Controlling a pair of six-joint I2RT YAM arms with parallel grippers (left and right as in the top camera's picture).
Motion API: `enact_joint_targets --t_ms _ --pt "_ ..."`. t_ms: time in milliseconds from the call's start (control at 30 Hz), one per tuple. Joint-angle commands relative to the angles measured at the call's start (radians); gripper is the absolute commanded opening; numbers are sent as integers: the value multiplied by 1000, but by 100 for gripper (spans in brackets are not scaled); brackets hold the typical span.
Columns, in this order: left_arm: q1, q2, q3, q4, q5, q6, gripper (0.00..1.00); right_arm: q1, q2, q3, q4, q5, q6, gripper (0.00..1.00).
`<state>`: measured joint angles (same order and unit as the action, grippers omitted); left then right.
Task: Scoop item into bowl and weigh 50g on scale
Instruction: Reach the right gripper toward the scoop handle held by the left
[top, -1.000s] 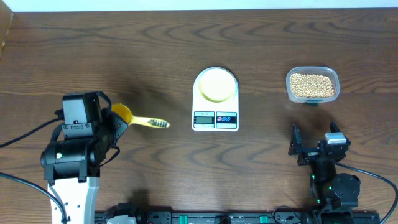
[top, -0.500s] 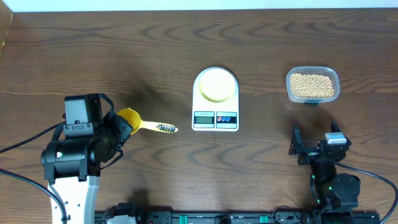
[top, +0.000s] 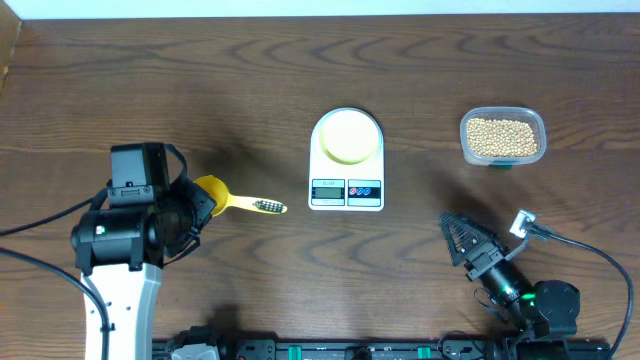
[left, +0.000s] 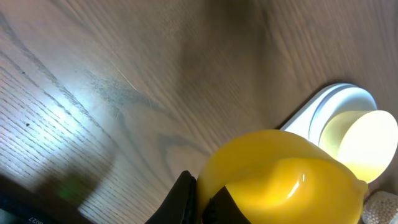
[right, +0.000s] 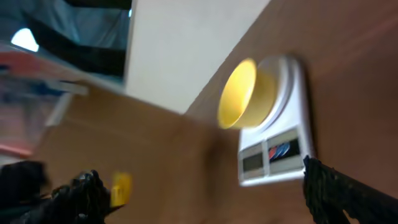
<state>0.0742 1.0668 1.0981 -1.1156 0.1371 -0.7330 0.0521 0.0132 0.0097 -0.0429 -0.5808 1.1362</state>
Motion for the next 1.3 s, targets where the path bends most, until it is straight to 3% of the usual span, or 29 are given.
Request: enact_joint_targets --t_ms 0,100,133,200,367,600,867,1033,1167,1267 --pt "0 12 12 -3 9 -5 7 8 3 -4 -1 -77 69 99" --pt "0 13 12 -3 9 -5 7 8 3 -3 7 -110 -225 91" --pt "0 13 12 -3 9 -5 7 8 3 -3 -13 -124 -262 91" --pt "0 13 12 -3 10 -5 7 8 16 3 -15 -137 -257 97" --pt "0 13 12 -4 11 -6 7 8 92 69 -66 -127 -258 98" --pt "-2 13 12 -6 13 -6 7 8 373 256 -202 -129 -294 95" --pt "-2 13 12 -27 13 -48 7 24 683 357 -119 -372 -314 99" --pt "-2 13 12 -37 13 -51 7 157 774 357 20 -390 -283 99" --pt "-2 13 12 -59 13 -51 7 343 814 357 169 -240 -231 99" --pt "-2 13 11 -70 57 -58 7 443 829 357 189 -103 -180 99"
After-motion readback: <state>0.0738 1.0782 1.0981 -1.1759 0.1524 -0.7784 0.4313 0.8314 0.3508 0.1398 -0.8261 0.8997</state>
